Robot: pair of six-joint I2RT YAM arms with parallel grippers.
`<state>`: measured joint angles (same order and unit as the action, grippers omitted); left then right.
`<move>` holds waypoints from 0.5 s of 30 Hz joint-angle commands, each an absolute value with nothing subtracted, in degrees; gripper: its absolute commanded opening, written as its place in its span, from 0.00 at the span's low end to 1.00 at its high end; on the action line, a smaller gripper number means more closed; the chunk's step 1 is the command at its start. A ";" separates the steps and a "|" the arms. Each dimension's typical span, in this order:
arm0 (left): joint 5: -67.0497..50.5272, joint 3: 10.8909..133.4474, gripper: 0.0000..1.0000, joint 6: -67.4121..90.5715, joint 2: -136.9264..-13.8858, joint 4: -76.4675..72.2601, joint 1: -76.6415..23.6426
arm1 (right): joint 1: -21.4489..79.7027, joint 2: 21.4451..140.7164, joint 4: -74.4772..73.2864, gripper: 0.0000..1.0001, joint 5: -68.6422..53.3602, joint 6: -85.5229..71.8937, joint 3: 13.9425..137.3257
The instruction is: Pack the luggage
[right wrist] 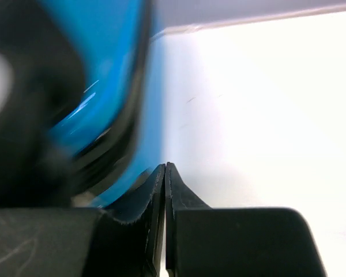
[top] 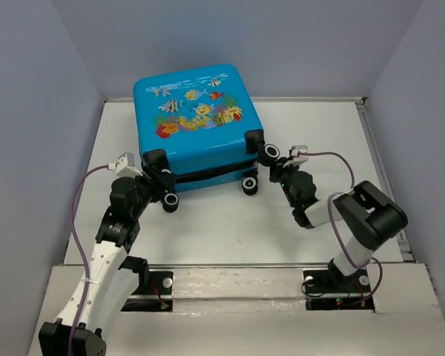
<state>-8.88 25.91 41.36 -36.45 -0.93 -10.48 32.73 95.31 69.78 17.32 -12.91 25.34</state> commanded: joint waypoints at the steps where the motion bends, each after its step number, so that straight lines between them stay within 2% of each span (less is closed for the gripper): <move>1: -9.76 26.98 0.06 37.36 -33.49 -6.68 -10.37 | 24.97 91.94 84.20 0.07 15.83 -16.79 24.61; 5: -8.53 27.86 0.06 36.21 -32.70 -5.45 -9.93 | 24.43 90.27 82.62 0.07 13.02 -15.21 24.34; 10: -10.72 28.74 0.06 37.09 -33.92 -7.47 -9.93 | 24.43 90.61 80.94 0.09 -6.22 -18.62 23.21; 11: -10.98 28.74 0.06 37.09 -33.75 -7.56 -9.93 | 24.43 90.70 82.34 0.14 -8.85 -18.81 22.59; 14: -11.86 28.92 0.06 37.00 -33.23 -6.86 -9.93 | 24.43 90.44 80.25 0.41 -18.00 -17.76 23.37; 15: -11.95 29.00 0.06 36.91 -32.61 -6.25 -9.93 | 24.43 91.48 80.24 0.53 -20.37 -17.49 23.73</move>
